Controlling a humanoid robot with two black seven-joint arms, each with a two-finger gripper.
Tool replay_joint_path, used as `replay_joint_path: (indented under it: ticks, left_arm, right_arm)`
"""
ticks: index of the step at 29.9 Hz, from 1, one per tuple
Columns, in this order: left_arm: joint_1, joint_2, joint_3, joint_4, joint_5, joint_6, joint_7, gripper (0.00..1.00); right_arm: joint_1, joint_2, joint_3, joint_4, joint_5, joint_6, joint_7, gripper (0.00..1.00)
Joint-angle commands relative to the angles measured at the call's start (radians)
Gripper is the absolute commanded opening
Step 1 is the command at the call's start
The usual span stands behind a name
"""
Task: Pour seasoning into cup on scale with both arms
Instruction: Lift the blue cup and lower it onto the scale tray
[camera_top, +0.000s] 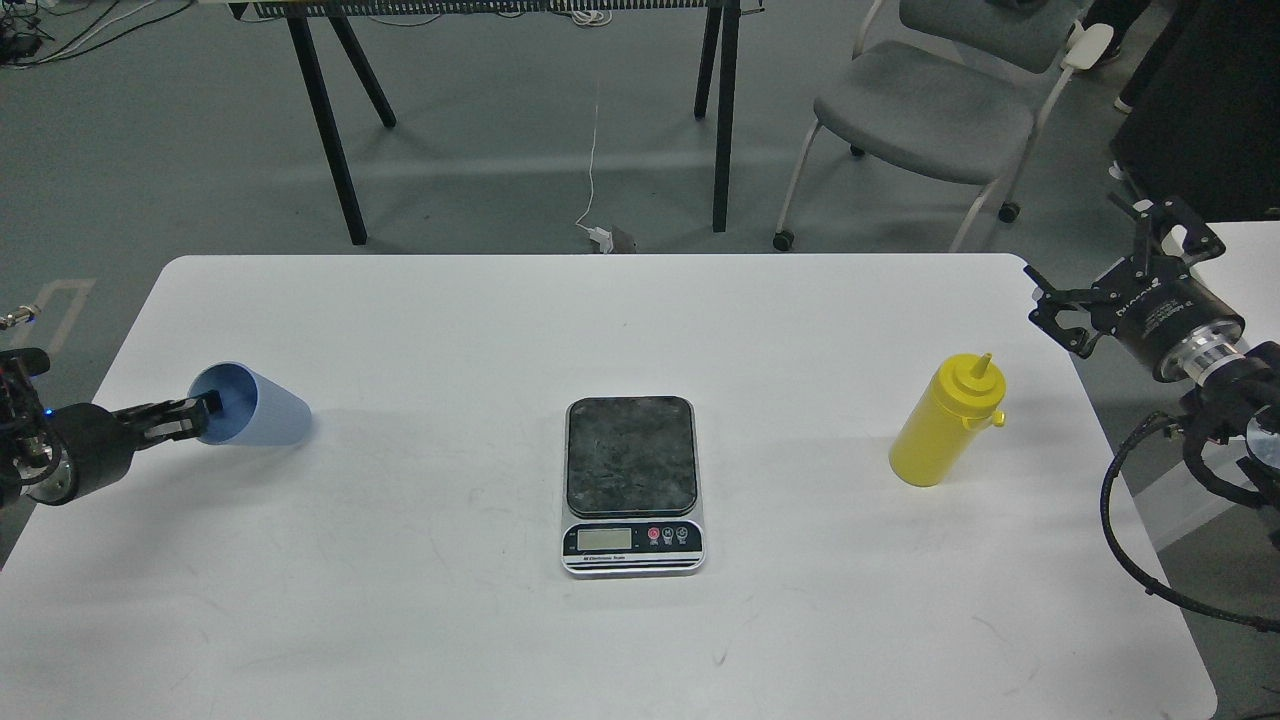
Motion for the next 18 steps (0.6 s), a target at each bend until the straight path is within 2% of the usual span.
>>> replay_joint_path:
  ticks: [1, 4, 8, 14, 18]
  left_arm:
    - [-0.072, 0.046, 0.003, -0.097, 0.025, -0.08, 0.0, 0.01]
    - [-0.195, 0.04, 0.003, -0.136, 0.103, -0.178, 0.0, 0.01]
    - [-0.316, -0.007, 0.003, -0.162, 0.17, -0.257, 0.0, 0.01]
    - [-0.405, -0.124, 0.003, -0.243, 0.382, -0.356, 0.0, 0.01]
    - [-0.45, -0.225, 0.003, -0.249, 0.404, -0.399, 0.0, 0.02]
  right_arm:
    - [0.0, -0.001, -0.001, -0.001, 0.0, 0.0, 0.0, 0.99]
    - [0.0, 0.0, -0.001, -0.001, 0.0, 0.0, 0.0, 0.99]
    - [0.0, 0.0, -0.001, -0.001, 0.0, 0.0, 0.0, 0.99]
    - [0.0, 0.0, 0.002, -0.011, 0.0, 0.0, 0.0, 0.99]
    - [-0.003, 0.0, 0.001, -0.009, 0.0, 0.0, 0.002, 0.99]
